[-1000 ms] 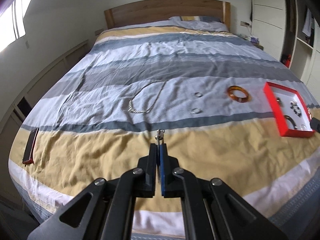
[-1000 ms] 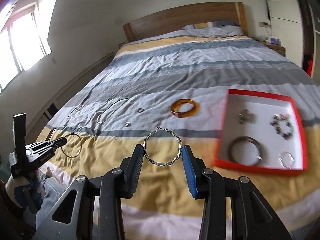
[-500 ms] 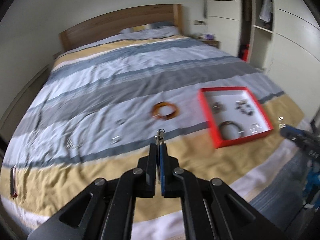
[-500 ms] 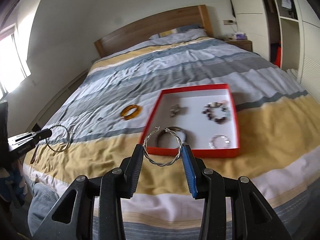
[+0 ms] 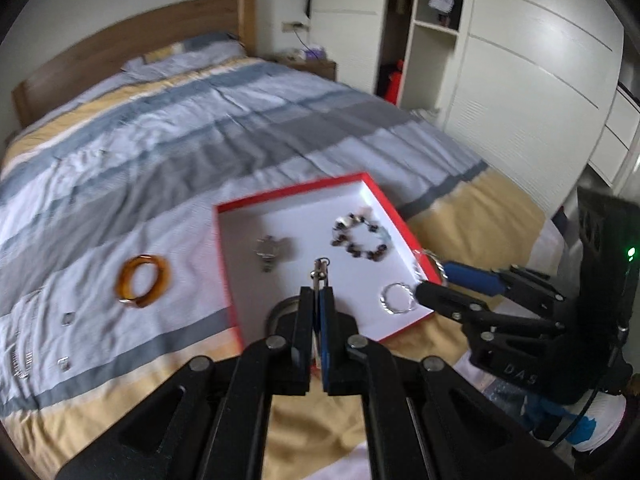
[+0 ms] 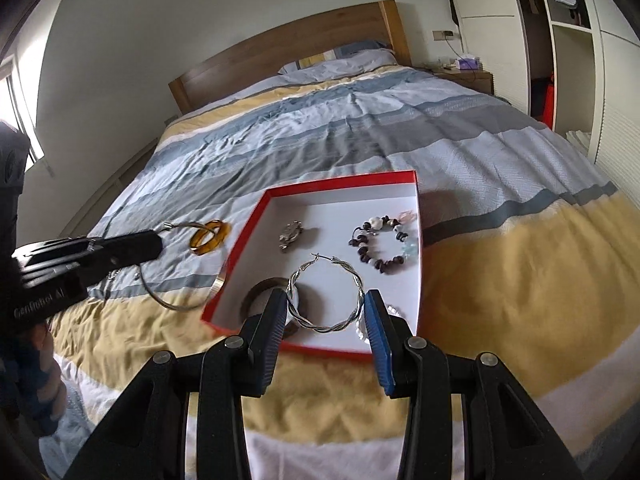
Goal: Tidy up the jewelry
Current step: 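Carry the silver hoop bangle and twisted hoop into the red box and release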
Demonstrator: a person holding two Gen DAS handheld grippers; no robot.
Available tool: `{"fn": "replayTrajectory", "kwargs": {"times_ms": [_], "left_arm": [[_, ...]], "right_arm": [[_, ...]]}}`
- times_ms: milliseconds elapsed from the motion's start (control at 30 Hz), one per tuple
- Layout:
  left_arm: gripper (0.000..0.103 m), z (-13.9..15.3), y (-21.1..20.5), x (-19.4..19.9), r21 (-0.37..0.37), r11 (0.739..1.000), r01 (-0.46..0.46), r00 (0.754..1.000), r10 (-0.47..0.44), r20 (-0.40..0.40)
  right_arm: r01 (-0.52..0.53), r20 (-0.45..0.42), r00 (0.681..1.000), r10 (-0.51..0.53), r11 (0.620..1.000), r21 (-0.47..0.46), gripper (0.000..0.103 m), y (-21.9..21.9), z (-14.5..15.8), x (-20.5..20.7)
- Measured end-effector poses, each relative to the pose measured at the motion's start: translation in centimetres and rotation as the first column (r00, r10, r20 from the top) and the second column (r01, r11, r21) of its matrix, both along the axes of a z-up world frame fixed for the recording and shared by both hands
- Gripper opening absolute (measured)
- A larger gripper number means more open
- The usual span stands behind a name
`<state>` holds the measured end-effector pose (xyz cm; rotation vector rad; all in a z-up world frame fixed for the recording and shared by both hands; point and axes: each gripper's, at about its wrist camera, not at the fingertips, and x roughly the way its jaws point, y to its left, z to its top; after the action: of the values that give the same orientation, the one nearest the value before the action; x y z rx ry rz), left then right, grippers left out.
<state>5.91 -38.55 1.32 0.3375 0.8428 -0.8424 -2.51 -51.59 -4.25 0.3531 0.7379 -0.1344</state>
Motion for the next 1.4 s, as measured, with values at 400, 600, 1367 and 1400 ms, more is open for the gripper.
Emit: {"fn": "replayTrajectory", "kwargs": {"times_ms": [400, 600, 1367, 1400], "left_arm": [[0.004, -6.7, -1.3, 5.6, 0.111, 0.993, -0.047, 0.998, 0.051, -0.036], [0.004, -8.8, -1.6, 6.5, 0.147, 0.988, -0.055, 0.997, 0.063, -0.049], [0.016, -9.0, -0.8, 6.5, 0.160, 0.982, -0.102, 0.987, 0.120, -0.105], [0.019, -8.8, -0.8, 6.3, 0.156, 0.983, -0.096, 0.988, 0.114, -0.108]], "right_arm": [[-0.037, -0.102, 0.994, 0.037, 0.999, 0.006, 0.039, -0.9, -4.0, 5.1], [-0.055, -0.194, 0.980, 0.048, 0.998, -0.032, 0.040, -0.6, -5.9, 7.0], [-0.113, -0.313, 0.948, 0.050, 0.977, -0.184, 0.049, -0.3, -5.3, 8.6], [-0.105, -0.303, 0.952, 0.045, 0.977, -0.184, 0.049, -0.4, -4.8, 8.1]]}}
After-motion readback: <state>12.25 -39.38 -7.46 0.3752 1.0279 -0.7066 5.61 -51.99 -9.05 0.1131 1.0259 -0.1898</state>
